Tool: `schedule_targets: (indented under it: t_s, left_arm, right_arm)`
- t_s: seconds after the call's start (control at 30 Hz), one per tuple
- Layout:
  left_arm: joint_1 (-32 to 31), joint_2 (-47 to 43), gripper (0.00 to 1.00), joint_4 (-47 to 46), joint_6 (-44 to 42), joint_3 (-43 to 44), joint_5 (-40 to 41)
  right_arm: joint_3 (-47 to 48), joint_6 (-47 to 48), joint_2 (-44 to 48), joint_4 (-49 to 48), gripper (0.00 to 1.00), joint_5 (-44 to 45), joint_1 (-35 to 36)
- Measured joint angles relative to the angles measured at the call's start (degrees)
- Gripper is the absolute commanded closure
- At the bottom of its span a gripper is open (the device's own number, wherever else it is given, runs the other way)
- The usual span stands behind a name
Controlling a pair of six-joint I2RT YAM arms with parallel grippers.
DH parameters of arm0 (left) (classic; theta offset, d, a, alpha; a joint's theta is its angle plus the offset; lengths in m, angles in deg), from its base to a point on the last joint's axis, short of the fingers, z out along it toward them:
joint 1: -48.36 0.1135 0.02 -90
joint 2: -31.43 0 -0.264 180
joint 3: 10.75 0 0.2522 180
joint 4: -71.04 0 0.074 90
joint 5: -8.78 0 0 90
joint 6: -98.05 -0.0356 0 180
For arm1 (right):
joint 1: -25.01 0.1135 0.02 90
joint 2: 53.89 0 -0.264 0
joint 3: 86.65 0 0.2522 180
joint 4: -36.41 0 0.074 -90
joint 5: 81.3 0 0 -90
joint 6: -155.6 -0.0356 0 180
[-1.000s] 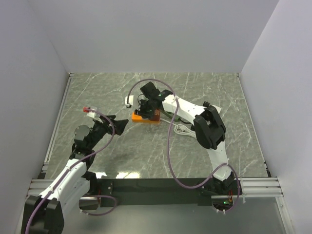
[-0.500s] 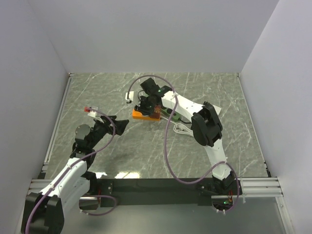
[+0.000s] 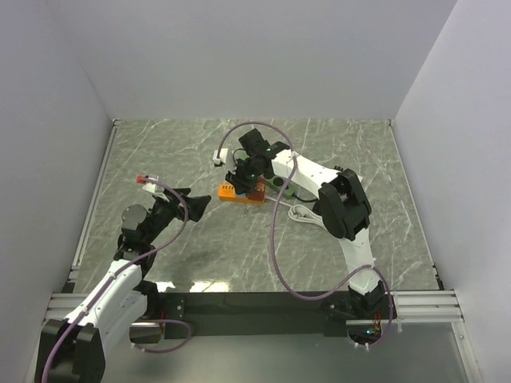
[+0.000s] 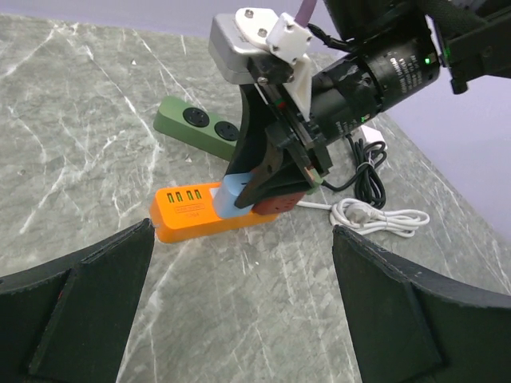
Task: Insert the plug
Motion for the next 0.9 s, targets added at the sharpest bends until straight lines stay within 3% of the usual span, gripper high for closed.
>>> schedule_targets:
  t_s: [0.5, 0.6, 0.67, 0.7, 0.73, 0.8, 0.9]
  left_arm:
    - [0.00, 1.66, 0.01, 1.16, 0.00, 0.48, 1.53]
    - [0.00, 2.23, 0.01, 2.78, -0.04, 1.55, 2.73]
    - [0.00, 2.25, 0.01, 3.69, -0.04, 2.16, 3.48]
    - [0.00, 2.23, 0.01, 4.00, -0.04, 2.40, 3.80]
    - [0.00, 2.19, 0.01, 4.15, -0.07, 2.51, 4.09]
    - [0.00, 1.92, 0.01, 4.85, -0.07, 2.73, 4.66]
    - [0.00, 1.60, 0.01, 6.54, -0.09, 3.34, 5.42]
  right_arm:
    - [-0.15, -13.00, 1.01, -2.25, 0.98, 3.13, 0.09]
    - [-0.15, -16.41, 1.05, -5.77, 0.87, 3.43, 0.09]
    - [0.00, -18.03, 1.16, -8.04, 0.71, 3.30, 0.09]
    - [0.44, -18.73, 1.18, -9.01, 0.60, 3.30, 0.11]
    - [0.92, -19.34, 1.22, -9.86, 0.42, 3.28, 0.15]
    - [1.70, -20.11, 1.51, -10.93, 0.32, 3.30, 0.20]
    - [2.23, -20.90, 2.51, -12.59, 0.31, 3.69, 0.33]
